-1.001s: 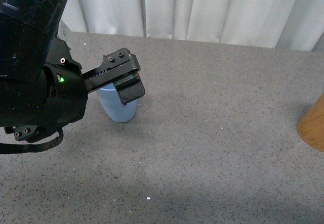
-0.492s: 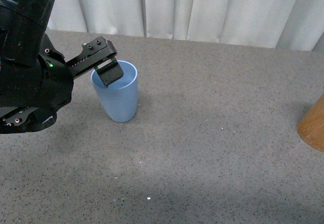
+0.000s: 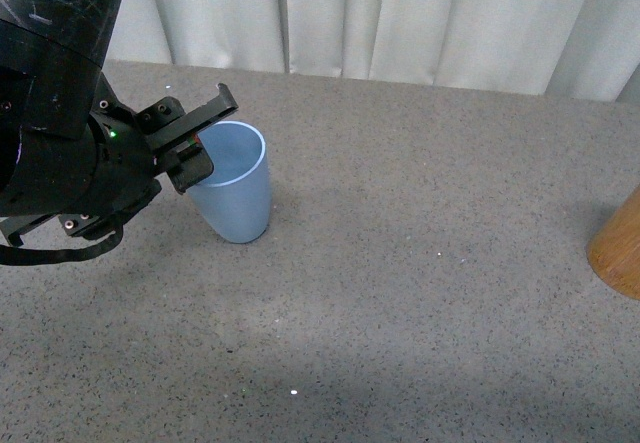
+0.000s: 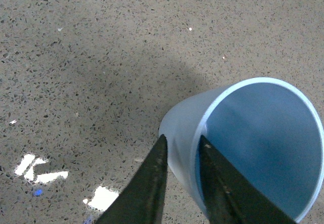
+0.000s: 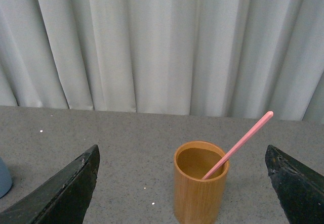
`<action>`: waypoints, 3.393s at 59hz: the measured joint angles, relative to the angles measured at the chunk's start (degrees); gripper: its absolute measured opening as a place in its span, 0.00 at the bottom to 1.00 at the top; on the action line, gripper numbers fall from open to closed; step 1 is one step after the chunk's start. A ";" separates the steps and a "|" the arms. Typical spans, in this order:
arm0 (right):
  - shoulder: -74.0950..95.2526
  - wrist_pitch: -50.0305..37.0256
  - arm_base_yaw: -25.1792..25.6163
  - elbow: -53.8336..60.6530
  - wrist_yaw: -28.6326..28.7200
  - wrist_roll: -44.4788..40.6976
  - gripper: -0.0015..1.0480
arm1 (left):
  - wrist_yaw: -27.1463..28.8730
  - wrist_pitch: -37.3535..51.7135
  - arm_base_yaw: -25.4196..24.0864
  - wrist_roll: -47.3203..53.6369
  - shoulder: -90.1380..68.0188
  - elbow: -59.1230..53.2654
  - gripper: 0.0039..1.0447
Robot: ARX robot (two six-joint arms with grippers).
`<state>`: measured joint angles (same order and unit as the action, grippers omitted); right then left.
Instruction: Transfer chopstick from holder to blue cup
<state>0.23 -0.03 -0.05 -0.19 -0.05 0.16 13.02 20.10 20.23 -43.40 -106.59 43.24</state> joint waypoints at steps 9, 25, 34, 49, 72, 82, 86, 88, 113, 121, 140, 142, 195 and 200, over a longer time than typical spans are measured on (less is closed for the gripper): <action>0.00 0.00 0.00 0.00 0.00 0.00 0.91 | -1.18 0.17 0.02 0.31 0.24 -0.22 0.03; 0.00 0.00 0.02 0.00 0.00 0.00 0.91 | -3.04 1.25 -0.94 3.15 4.15 -0.37 0.03; 0.00 0.00 0.02 0.00 0.02 0.00 0.91 | -5.64 5.07 0.98 7.58 7.23 -1.11 0.03; 0.00 0.00 0.00 0.00 0.00 0.00 0.91 | -7.72 7.65 8.28 14.95 10.64 -3.28 0.03; 0.00 0.00 0.02 0.00 0.00 0.00 0.91 | -3.39 6.97 13.81 16.37 6.12 -4.04 0.03; 0.00 0.00 0.02 0.00 0.00 0.00 0.91 | -1.36 5.14 14.47 16.59 4.42 -3.61 0.03; 0.00 0.00 0.00 0.00 0.00 0.00 0.91 | -0.70 4.48 14.62 16.83 3.76 -3.34 0.03; 0.00 0.00 0.02 0.00 0.00 0.00 0.91 | -0.52 4.31 14.67 16.87 3.58 -3.28 0.03; 0.00 0.00 0.02 0.00 0.00 0.00 0.91 | 1.07 3.17 14.88 17.62 2.97 -2.73 0.03; 0.00 0.00 0.00 0.02 0.00 0.00 0.91 | 2.49 2.56 14.88 18.01 2.58 -2.64 0.03; 0.00 0.00 0.02 0.00 0.00 0.00 0.91 | 3.65 1.66 14.88 19.15 1.60 -2.49 0.03; 0.00 0.00 0.02 0.02 0.00 0.00 0.91 | 3.50 1.60 14.88 19.15 1.49 -2.36 0.03; 0.00 0.00 0.02 0.00 0.00 0.00 0.91 | -2.12 -2.34 10.19 12.48 5.14 0.31 0.94; 0.00 0.00 0.02 0.02 0.00 0.00 0.91 | -2.89 -2.86 8.55 11.91 6.40 -0.31 0.94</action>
<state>0.23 -0.03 -0.03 -0.16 -0.05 0.16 10.13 17.23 28.77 -31.48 -100.18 42.94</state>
